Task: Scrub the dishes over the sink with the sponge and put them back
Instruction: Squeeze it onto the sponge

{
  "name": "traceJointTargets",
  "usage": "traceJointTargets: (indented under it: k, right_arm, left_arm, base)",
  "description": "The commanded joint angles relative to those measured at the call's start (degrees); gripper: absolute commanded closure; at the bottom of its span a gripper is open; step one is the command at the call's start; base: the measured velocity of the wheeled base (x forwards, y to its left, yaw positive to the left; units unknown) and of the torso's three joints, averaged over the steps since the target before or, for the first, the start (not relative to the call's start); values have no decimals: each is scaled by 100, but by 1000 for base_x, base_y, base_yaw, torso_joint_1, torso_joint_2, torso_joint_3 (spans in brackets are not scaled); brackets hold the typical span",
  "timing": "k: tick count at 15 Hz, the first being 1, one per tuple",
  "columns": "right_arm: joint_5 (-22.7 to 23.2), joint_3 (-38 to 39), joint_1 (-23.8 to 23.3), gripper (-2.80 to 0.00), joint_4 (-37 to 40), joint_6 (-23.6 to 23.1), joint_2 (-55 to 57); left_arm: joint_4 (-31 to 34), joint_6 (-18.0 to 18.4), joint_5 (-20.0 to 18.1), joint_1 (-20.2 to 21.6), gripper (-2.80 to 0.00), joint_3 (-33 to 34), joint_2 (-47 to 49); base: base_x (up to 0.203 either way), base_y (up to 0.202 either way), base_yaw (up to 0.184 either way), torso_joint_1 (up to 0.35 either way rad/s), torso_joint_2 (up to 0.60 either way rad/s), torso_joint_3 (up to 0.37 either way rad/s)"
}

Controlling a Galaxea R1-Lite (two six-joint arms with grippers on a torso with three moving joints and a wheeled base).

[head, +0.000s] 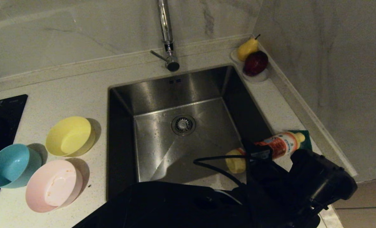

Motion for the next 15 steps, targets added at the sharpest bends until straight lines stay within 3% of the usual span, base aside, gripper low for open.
traceJointTargets:
  k: [1,11,15]
  right_arm:
    - [1,2,-1,0,-3,-1,1]
    - [1,4,-1,0,-3,-1,1]
    - [1,1,-1,0,-3,-1,1]
  left_arm:
    - [-356,46,44,10,0,-12,-33]
    - [-151,-25,44,-8,0,6,28]
    - [-249,-867,-8,-16,0,2,-85]
  base:
    - [0,0,0,0,0,0]
    - [0,0,0,0,0,0]
    - [0,0,0,0,0,0]
